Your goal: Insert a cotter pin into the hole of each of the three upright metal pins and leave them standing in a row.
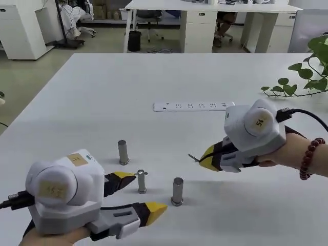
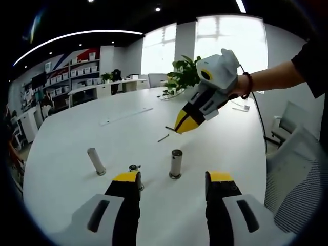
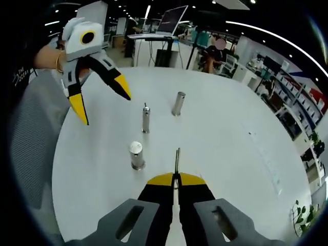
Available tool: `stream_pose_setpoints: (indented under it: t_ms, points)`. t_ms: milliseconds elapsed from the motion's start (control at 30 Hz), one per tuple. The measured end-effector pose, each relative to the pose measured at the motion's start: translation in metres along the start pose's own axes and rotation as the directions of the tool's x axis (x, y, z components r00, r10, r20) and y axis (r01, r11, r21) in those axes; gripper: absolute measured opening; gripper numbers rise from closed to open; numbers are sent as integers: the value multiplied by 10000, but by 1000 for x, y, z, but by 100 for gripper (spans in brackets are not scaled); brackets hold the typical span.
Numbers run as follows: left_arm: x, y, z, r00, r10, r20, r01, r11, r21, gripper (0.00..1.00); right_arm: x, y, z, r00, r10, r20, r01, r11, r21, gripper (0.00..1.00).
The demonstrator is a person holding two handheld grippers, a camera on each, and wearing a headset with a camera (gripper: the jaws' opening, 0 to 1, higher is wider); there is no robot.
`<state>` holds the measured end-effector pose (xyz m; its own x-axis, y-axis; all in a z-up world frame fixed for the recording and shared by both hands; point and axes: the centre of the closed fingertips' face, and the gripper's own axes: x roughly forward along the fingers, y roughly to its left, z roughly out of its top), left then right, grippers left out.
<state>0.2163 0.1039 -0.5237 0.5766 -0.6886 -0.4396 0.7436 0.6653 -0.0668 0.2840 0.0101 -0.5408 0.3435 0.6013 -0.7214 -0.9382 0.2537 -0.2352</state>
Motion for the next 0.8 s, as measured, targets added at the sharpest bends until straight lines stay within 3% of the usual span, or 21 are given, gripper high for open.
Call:
stream_pose_setpoints:
  t_ms: [233,367,567,667,800]
  points:
    - [7,-8,5,9993,-301,-211,297,9994,-157,38,-3,16,15,9990,353,292,-331,9968,-723,0]
    - [8,-6,3,9989,-231,-407,206,9979,-614,29,-4,26,20,9979,555,342,-513,9922,-1135,0]
    - [8,-7,3,9984,-358,-441,304,9927,-1166,26,-4,41,26,9954,867,413,-789,9835,-1627,0]
    - [9,-8,7,9983,-528,-240,473,9807,-1897,24,-3,48,28,9929,1079,502,-976,9796,-1758,0]
    - [10,-6,7,9976,-631,-284,532,9616,-2693,18,-2,55,32,9901,1289,549,-1161,9744,-1926,0]
